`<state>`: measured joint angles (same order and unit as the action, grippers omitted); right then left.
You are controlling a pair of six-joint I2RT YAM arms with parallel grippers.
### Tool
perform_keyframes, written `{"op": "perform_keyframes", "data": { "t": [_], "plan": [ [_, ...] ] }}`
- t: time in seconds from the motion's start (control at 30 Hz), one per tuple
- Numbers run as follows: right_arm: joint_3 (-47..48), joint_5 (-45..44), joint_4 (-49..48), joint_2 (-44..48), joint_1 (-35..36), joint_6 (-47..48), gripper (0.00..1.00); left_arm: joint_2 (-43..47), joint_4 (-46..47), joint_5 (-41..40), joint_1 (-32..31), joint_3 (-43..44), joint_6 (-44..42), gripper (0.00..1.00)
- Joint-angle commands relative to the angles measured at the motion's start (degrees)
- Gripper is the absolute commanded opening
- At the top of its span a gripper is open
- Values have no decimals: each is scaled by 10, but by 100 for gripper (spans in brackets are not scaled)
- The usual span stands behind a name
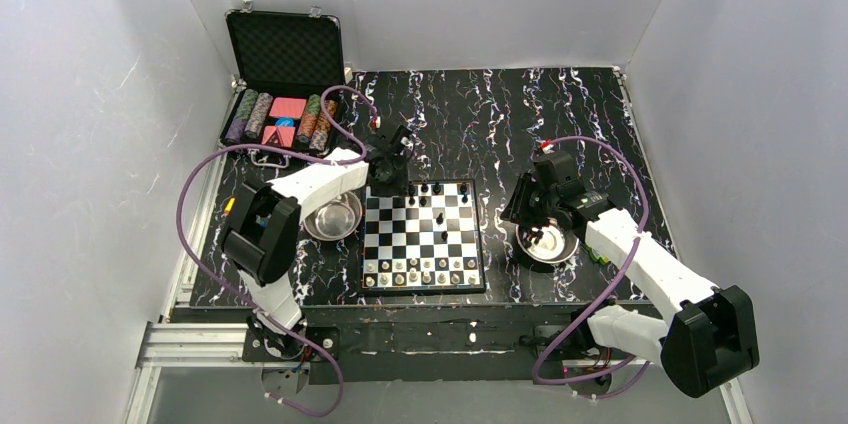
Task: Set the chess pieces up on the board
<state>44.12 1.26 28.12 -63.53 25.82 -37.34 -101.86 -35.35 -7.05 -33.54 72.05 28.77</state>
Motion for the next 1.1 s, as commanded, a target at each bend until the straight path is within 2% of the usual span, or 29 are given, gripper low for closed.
{"op": "perform_keyframes", "data": {
  "t": [0.0, 0.13, 0.2, 0.3, 0.47, 0.67, 1.07],
  "plan": [
    [7, -4, -11, 1, -3, 1, 38, 91, -20, -42, 2, 0, 11, 38],
    [8, -4, -11, 2, -3, 2, 37, 131, -24, -35, 0, -3, 25, 39],
    [8, -2, -13, 2, -3, 3, 37, 132, -31, -26, -21, 10, 34, 41],
    [10, 1, -14, 0, -3, 1, 37, 71, -33, -21, -99, 56, 44, 45],
    [4, -4, -6, 8, -4, 2, 37, 5, -16, 5, -148, 88, 32, 50],
    [4, 1, -7, 9, -4, -1, 37, -24, -12, 4, -160, 82, 15, 44],
    [1, -2, -3, 12, -4, 0, 37, -64, -18, -24, -160, 101, -22, 40]
  ]
}}
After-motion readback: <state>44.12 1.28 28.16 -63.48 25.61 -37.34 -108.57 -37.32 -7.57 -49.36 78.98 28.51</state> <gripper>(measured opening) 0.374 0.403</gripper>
